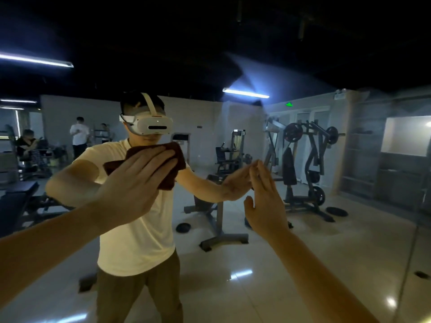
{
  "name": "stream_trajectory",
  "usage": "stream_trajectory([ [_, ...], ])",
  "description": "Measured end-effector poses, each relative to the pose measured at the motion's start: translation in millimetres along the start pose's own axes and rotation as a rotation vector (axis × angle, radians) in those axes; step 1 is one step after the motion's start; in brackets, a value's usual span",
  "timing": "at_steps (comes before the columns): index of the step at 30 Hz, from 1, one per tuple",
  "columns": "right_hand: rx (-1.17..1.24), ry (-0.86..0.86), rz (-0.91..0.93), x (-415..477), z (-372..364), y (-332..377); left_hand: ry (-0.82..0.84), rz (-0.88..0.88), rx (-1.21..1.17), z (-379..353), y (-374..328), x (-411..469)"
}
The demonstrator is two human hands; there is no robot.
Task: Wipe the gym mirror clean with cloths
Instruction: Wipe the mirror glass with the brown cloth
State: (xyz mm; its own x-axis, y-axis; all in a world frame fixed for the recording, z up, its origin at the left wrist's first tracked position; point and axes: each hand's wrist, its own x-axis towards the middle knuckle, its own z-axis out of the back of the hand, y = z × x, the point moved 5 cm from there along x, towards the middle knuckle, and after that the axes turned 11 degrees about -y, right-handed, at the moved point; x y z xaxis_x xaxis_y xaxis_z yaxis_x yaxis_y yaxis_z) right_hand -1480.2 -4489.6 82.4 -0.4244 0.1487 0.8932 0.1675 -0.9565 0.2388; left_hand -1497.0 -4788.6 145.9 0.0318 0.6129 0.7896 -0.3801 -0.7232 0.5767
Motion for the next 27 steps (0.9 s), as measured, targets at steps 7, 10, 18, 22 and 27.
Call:
stream_trajectory([
  [7, 0.173, -0.008, 0.076, -7, 10, -34, 0.026, -0.112, 0.017, -53, -102, 103],
  [10, 0.169, -0.078, -0.020, -13, 6, -42, 0.103, -0.187, -0.009, -75, -158, 136],
  [18, 0.244, -0.032, -0.281, -63, -3, -59, 0.204, -0.435, -0.147, -65, -136, 62],
  [22, 0.222, 0.002, -0.266, -81, -17, -40, 0.104, -0.406, -0.080, -37, -72, -33],
  [27, 0.172, 0.075, -0.288, -90, -28, -36, 0.083, -0.296, -0.043, -36, -52, -69],
])
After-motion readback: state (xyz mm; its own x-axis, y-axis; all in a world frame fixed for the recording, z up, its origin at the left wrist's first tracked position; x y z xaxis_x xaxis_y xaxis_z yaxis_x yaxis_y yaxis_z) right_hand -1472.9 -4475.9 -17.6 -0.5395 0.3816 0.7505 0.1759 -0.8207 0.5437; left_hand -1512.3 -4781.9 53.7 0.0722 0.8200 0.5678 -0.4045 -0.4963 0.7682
